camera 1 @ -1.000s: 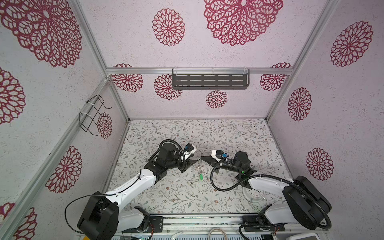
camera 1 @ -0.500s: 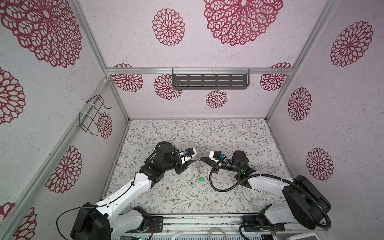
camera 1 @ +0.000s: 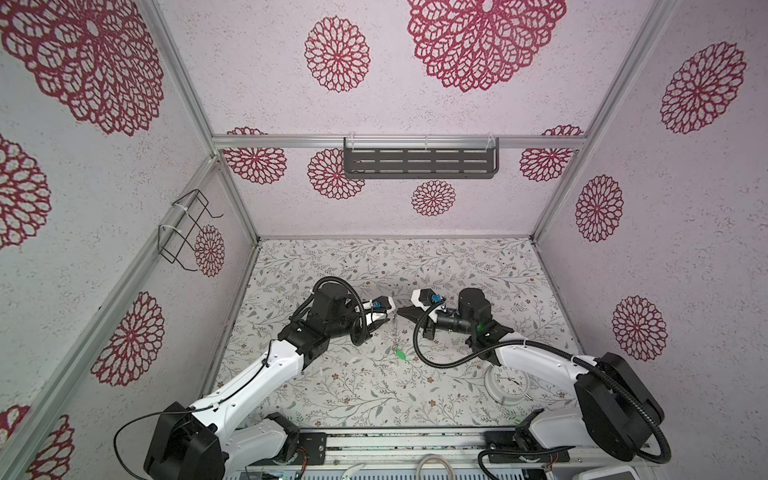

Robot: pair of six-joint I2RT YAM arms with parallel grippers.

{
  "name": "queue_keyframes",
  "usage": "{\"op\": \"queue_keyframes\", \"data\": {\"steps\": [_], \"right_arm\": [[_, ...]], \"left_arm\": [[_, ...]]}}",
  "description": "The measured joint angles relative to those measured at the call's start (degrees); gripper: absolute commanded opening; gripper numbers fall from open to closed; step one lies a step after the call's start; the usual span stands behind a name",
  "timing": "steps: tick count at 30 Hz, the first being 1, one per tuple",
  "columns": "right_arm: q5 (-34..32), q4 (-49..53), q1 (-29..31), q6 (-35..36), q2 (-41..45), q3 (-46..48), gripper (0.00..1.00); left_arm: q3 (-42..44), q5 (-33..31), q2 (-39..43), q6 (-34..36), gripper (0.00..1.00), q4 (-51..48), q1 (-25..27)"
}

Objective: Remove the keys from the keyring

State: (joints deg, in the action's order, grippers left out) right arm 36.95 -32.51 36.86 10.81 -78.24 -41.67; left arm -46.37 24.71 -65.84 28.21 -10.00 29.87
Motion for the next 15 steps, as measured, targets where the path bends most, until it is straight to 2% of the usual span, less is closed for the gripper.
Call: {"op": "queue_keyframes", "data": {"steps": [7, 15], "right_arm": [[-1.51, 11.17, 0.00, -9.20, 1.33, -6.29, 0.00], [-1.75, 20.55, -0.13, -17.97, 0.68, -12.11, 0.00]], "left_arm": [[-0.61, 6.88, 3.23, -5.81, 0.30, 0.20, -6.51], [-3.32, 12.90, 2.21, -7.32, 0.30, -1.64, -7.10]]}}
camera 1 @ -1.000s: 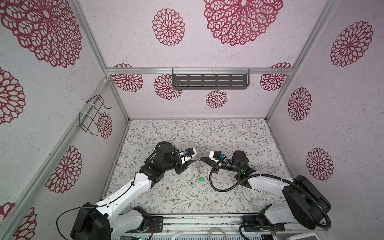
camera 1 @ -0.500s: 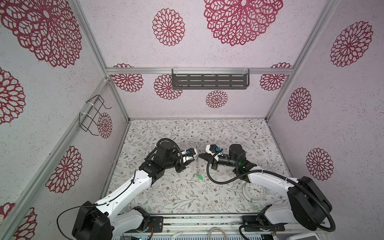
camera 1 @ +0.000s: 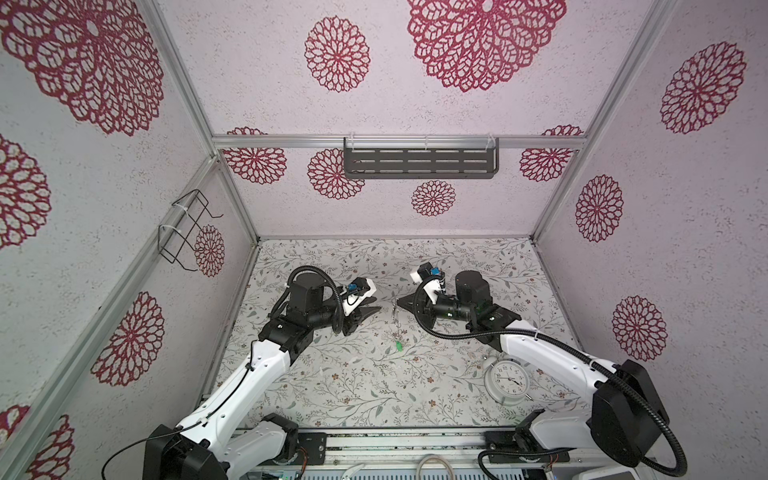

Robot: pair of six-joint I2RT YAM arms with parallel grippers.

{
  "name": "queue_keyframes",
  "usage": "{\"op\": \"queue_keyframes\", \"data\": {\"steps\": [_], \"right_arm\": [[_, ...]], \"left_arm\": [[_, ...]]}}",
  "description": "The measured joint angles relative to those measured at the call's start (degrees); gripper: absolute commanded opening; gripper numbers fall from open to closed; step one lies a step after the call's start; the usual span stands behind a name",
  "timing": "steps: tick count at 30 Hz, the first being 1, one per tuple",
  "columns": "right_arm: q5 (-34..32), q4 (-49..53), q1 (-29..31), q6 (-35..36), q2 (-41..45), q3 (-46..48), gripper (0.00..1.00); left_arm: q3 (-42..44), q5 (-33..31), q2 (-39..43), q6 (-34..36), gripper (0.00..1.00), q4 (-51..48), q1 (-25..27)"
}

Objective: Remove the keys from the keyring

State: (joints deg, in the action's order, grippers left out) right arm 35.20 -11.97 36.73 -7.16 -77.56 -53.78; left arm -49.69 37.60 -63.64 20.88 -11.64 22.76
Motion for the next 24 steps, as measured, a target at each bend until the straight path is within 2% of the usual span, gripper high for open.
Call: {"op": "queue_keyframes", "data": {"steps": [14, 24], "right_arm": [[1.62, 8.98, -0.57, -9.53, -4.31, -7.67, 0.00], [-1.03, 16.70, -0.55, -10.40, -6.29, -12.35, 0.00]], "left_arm": [[-1.81, 2.91, -3.43, -0.17, 0.29, -2.86, -0.28], [-2.34, 2.62, -4.24, -0.17, 0.28, -2.78, -0.72]]}}
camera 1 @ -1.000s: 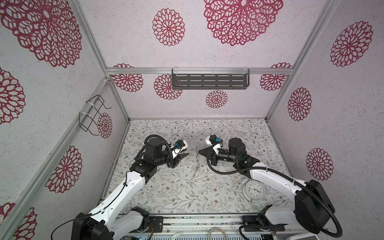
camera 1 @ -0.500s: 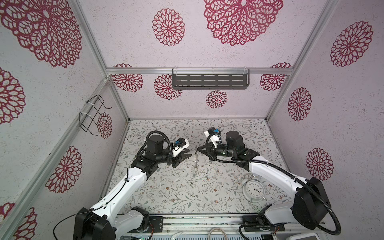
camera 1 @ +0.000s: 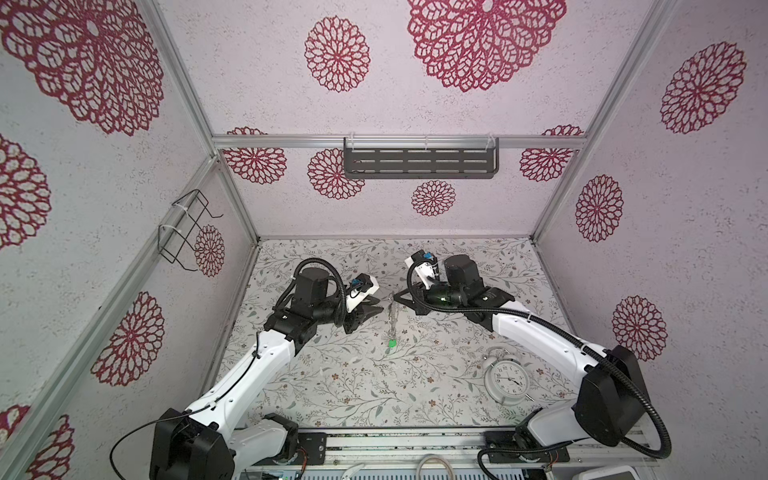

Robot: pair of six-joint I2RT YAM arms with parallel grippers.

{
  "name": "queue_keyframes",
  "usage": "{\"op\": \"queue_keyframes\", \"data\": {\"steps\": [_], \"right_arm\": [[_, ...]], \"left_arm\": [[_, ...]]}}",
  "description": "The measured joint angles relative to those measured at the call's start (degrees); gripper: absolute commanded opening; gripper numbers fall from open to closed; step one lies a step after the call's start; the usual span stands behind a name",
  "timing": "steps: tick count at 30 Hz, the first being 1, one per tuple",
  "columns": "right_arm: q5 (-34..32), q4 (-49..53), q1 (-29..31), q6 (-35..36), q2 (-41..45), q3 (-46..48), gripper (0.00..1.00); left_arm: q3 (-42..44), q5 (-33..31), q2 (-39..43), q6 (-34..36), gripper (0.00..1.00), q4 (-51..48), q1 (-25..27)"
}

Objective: Remove the keys from the keyring

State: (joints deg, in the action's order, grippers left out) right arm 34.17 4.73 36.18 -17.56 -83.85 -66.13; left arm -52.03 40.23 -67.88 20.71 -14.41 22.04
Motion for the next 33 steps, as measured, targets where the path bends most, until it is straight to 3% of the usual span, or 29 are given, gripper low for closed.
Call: {"op": "queue_keyframes", "data": {"steps": [21, 33], "right_arm": [[-27.96, -0.28, 6.38, 3.52, 4.61, 5.70, 0.00], [-34.42, -5.25, 8.61, 4.74, 6.14, 10.36, 0.00]], "left_arm": [[0.94, -3.67, -6.21, -5.64, 0.28, 10.69, 0.70], [1.55, -2.03, -10.05, -9.42, 0.28, 16.33, 2.10]]}}
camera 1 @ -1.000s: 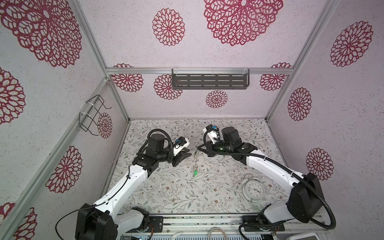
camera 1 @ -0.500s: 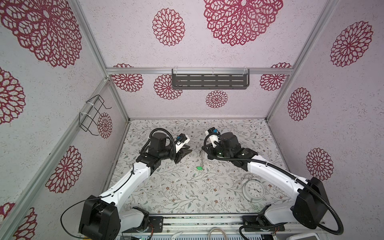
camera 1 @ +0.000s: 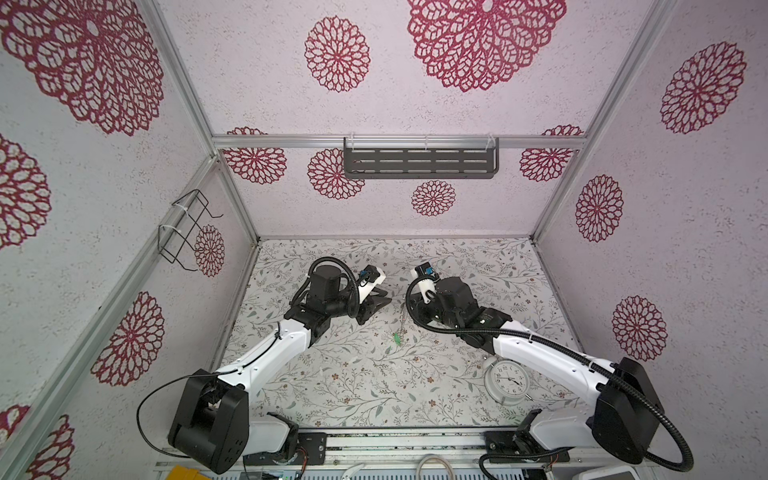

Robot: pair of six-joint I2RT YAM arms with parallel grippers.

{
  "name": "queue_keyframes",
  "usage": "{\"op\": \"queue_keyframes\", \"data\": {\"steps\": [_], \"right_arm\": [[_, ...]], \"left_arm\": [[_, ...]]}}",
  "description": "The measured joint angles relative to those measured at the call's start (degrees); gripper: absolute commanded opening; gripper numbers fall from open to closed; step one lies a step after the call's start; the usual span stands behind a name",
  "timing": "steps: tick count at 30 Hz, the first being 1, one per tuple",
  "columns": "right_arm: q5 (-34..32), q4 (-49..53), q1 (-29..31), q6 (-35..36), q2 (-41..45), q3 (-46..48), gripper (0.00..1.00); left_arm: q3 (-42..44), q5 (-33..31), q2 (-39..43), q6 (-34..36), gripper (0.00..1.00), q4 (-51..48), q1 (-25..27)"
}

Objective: Remove the keys from the keyring

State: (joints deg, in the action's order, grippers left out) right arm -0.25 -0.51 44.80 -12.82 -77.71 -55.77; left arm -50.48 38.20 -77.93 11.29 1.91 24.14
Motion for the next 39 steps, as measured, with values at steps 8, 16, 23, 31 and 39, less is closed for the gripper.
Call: {"op": "queue_keyframes", "data": {"steps": [8, 16, 23, 31, 39], "right_arm": [[1.03, -11.52, 0.20, 4.00, 4.68, 10.27, 0.00], [7.72, -31.52, 0.20, 12.81, 8.09, 23.78, 0.00], [14.21, -42.95, 0.20, 16.85, 8.02, 27.32, 0.00], [19.43, -51.34, -0.48, 18.86, 6.56, 29.22, 0.00], [22.80, -53.70, -1.36, 18.91, 5.77, 29.22, 0.00]], "left_arm": [[0.00, 2.40, -1.16, -0.50, 0.28, 0.24, 0.26], [0.00, 4.44, -1.01, 0.02, 0.28, -0.92, 0.68], [-0.02, 4.83, 0.15, 3.10, 0.27, -4.90, 2.67], [-0.02, 4.35, 2.75, 5.70, 0.27, -8.57, 3.21], [0.07, 3.72, 5.09, 7.28, 0.27, -10.10, 3.26]]}}
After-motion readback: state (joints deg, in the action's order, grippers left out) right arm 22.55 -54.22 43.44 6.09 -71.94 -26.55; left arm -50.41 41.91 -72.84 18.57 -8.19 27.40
